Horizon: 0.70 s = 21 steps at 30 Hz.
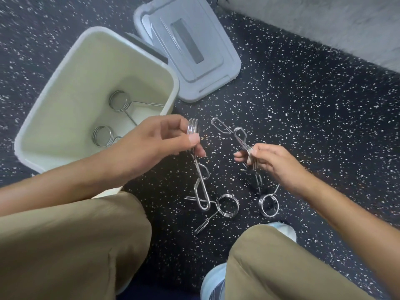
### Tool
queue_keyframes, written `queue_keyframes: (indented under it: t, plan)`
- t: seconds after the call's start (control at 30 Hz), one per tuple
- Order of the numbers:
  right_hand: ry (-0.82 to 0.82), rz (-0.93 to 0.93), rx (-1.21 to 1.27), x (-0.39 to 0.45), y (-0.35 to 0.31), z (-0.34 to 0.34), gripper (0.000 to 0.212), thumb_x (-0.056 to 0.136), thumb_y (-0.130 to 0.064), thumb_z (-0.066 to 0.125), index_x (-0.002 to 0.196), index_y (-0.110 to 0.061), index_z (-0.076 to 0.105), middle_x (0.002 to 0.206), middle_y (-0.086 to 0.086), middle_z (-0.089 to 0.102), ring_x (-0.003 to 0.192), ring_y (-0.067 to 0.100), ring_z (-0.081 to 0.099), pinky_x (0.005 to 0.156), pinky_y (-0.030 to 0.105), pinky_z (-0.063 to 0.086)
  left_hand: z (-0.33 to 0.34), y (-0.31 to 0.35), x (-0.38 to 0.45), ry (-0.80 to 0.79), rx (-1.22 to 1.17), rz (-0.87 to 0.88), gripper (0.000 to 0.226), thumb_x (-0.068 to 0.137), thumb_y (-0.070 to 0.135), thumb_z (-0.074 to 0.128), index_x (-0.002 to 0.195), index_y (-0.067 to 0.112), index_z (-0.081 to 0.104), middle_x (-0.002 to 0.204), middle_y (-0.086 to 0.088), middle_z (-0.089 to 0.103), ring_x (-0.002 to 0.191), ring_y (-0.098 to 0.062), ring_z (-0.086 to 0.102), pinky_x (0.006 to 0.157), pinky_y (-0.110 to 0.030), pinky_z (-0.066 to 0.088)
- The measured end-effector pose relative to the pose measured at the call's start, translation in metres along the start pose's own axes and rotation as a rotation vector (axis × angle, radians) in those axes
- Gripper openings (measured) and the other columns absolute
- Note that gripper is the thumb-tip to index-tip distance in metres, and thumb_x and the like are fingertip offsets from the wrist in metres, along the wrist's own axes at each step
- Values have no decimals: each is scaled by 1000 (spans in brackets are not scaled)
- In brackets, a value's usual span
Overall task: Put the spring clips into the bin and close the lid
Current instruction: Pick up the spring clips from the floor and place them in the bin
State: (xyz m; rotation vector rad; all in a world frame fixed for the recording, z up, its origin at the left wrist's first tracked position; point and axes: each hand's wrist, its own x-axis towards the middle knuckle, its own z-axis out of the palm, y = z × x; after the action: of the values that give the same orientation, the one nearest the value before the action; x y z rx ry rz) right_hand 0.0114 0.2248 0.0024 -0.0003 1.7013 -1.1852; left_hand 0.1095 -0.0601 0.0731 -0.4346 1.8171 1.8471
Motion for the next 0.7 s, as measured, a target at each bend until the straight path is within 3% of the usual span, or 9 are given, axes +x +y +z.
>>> queue_keyframes:
  t: [0.1,0.17,0.23,0.33,0.47,0.57,0.63,0.7]
  plan:
    - [131,-22,-58,-1,-8,18,47,103,-42,43,103,-10,77,103,1,79,103,26,71,95,34,51,-7,1,-14,-8,-46,-3,33,90,20,68,121,12,68,105,-3,80,112,-15,70,100,-24,50]
    - [223,-66,-96,1,-13,27,46,102,-41,47,96,-8,79,95,-2,80,92,14,73,87,30,52,-11,1,-22,-13,-64,3,44,86,18,67,130,26,67,107,-2,80,116,-13,70,105,-18,46]
    - [299,-131,-120,4,-16,33,44,99,-40,55,89,-6,80,90,0,80,92,14,74,89,37,54,-15,0,-30,6,-68,20,46,86,20,69,130,32,68,108,-3,80,117,-15,70,106,-23,47]
    - [380,-203,-82,8,-25,40,40,95,-40,62,83,-6,81,87,7,80,94,24,74,94,50,53,-22,3,-41,61,-40,49,40,90,26,75,129,32,69,107,-1,81,117,-18,70,105,-35,48]
    - [381,-240,44,9,-46,50,27,93,-24,67,85,-1,79,91,5,80,95,19,74,94,48,54,-32,15,-53,259,-100,125,39,77,21,75,116,16,73,95,-3,83,105,-15,75,95,-20,54]
    - [382,-241,48,10,-58,59,22,91,-21,70,84,-2,79,93,3,79,93,12,72,94,37,53,-51,21,-61,372,-66,128,59,71,30,84,122,6,68,92,-3,83,101,-17,77,95,-21,54]
    - [393,-255,18,12,-63,66,19,88,-23,73,80,-7,79,97,5,78,97,19,70,95,34,51,-63,23,-64,434,-19,119,69,65,43,88,122,9,71,92,-3,83,99,-20,77,90,-27,55]
    - [383,-288,-44,12,-67,72,21,88,-23,72,74,-9,78,100,2,76,98,23,68,94,35,50,-72,25,-67,507,6,98,59,57,54,90,106,23,81,89,-2,83,95,-22,78,83,-33,51]
